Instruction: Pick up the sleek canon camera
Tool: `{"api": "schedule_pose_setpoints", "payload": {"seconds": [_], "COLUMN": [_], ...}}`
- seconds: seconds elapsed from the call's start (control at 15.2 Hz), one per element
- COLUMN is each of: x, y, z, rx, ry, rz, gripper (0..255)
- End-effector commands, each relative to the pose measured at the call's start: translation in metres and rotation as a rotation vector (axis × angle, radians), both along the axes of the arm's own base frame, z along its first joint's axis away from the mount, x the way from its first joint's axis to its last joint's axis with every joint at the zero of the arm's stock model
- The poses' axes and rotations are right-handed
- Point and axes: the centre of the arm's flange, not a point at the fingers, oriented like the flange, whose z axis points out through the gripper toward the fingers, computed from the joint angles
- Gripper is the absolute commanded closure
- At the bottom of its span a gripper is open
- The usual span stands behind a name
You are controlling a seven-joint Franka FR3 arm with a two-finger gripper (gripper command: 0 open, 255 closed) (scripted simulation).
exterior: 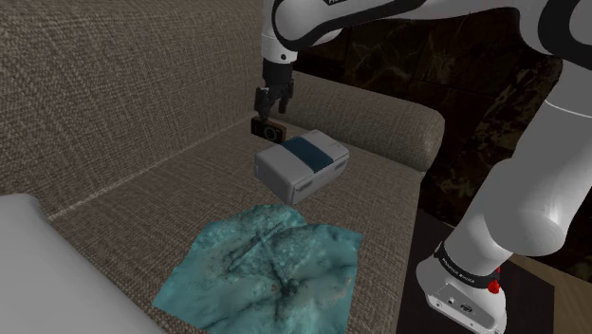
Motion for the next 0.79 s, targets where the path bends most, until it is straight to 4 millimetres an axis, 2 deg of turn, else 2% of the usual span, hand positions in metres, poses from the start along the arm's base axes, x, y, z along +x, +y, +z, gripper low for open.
{"api": "schedule_pose_setpoints", "payload": {"seconds": [0.0, 0.46, 0.59, 0.66, 0.73], "x": [0.010, 0.010, 0.010, 0.010, 0.010], "y": [0.007, 0.007, 0.007, 0.006, 0.007], "z": [-0.005, -0.045, -0.045, -0.045, -0.045], "rx": [-0.001, -0.001, -0.001, -0.001, -0.001], "ry": [0.000, 0.000, 0.000, 0.000, 0.000], "rz": [0.017, 0.017, 0.017, 0.017, 0.017], "gripper": [0, 0, 0, 255, 255]}}
